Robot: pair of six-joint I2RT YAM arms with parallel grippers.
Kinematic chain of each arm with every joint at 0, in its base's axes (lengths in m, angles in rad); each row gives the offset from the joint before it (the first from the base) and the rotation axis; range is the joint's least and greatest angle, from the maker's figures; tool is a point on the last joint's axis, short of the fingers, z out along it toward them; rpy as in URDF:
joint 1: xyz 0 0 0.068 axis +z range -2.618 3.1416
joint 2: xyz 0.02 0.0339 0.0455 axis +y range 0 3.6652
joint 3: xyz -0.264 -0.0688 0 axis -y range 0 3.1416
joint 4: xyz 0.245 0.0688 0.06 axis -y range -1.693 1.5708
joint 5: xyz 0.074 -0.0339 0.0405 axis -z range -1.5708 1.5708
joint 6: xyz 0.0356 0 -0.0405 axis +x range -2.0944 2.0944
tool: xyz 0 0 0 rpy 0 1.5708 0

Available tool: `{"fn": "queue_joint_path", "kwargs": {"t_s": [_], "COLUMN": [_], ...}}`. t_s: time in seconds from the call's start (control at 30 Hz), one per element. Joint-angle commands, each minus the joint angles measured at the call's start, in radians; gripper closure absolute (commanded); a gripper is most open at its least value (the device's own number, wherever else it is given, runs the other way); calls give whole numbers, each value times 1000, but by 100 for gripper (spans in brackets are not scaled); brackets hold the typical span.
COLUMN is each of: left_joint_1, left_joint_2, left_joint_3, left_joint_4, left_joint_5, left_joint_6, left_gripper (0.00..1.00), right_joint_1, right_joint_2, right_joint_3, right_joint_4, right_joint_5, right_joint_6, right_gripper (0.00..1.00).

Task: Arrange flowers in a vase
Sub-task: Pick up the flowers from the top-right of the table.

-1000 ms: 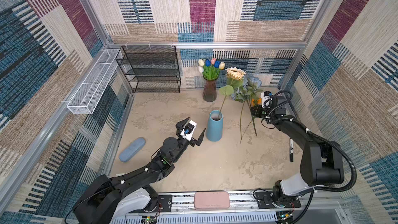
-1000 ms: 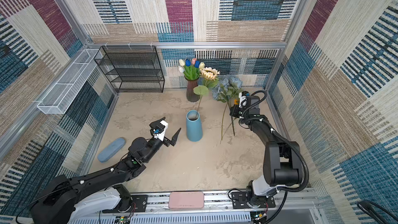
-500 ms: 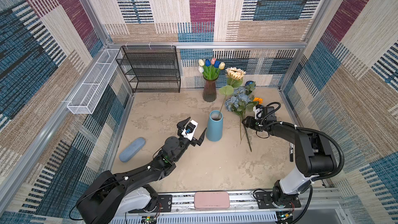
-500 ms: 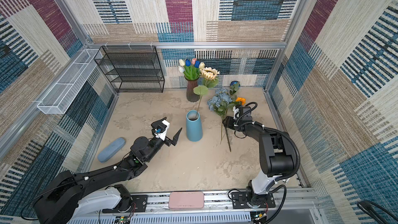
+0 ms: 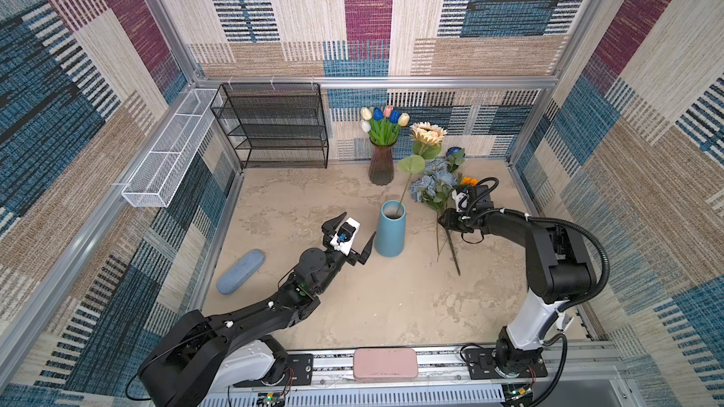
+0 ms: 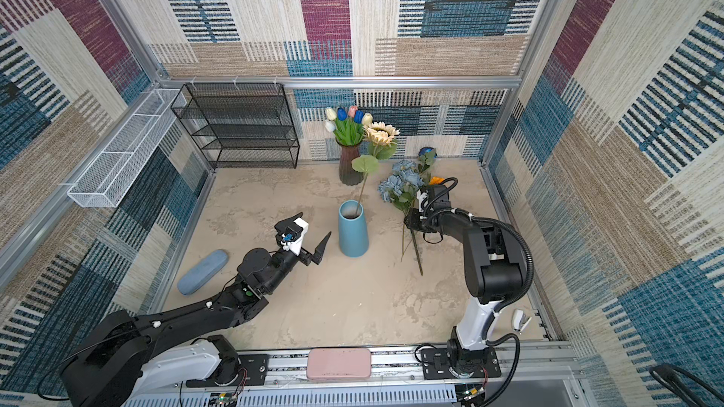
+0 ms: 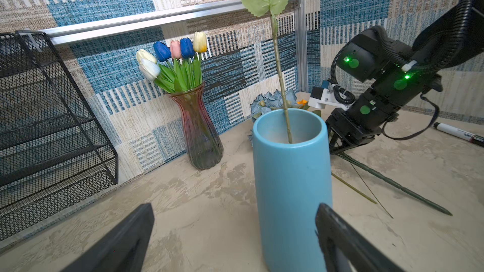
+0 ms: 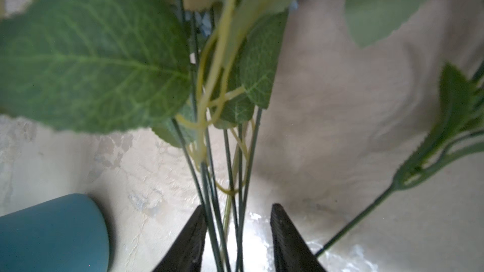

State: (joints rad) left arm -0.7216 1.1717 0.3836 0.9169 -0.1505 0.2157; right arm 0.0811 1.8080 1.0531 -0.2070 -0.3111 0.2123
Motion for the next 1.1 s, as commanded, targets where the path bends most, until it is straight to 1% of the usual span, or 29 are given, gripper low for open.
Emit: {"fn": "queue_joint_path", "kwargs": {"t_s": [0.0,0.1,0.27,0.3,0.43,0.6,0.7,0.83,0.9,0.97,1.07], "left_joint_1": [1,1,1,1,1,1,1,1,1,1,1], "left_joint_2": [0,-8,-24,-27,-40,-53,-62,-66,-65,-58,-37], "left_joint_3": [10,7,6,8,15,20,11,6,6,5,3], "left_joint_4": [33,27,17,15,13,20,54,73,76,84,114], "left_joint_5": [8,4,-3,-3,0,1,-11,-23,-23,-23,-24], "left_joint_6": [-4,-3,6,7,9,11,6,7,7,4,0], "left_gripper": [1,1,1,1,1,1,1,1,1,1,1], "right_joint_1": [6,8,8,8,8,8,8,8,8,9,25], "right_joint_2": [15,2,-70,-91,-203,-394,-546,-786,-880,-939,-976], "right_joint_3": [32,42,42,41,36,50,38,-29,-62,-96,-160], "right_joint_4": [-16,-16,-27,-29,-32,-12,66,255,361,475,695], "right_joint_5": [22,23,32,34,45,77,88,98,55,-34,-232], "right_joint_6": [-24,-25,-22,-20,-13,15,41,72,75,81,125], "right_gripper": [73,84,99,100,100,100,100,100,100,100,100]}}
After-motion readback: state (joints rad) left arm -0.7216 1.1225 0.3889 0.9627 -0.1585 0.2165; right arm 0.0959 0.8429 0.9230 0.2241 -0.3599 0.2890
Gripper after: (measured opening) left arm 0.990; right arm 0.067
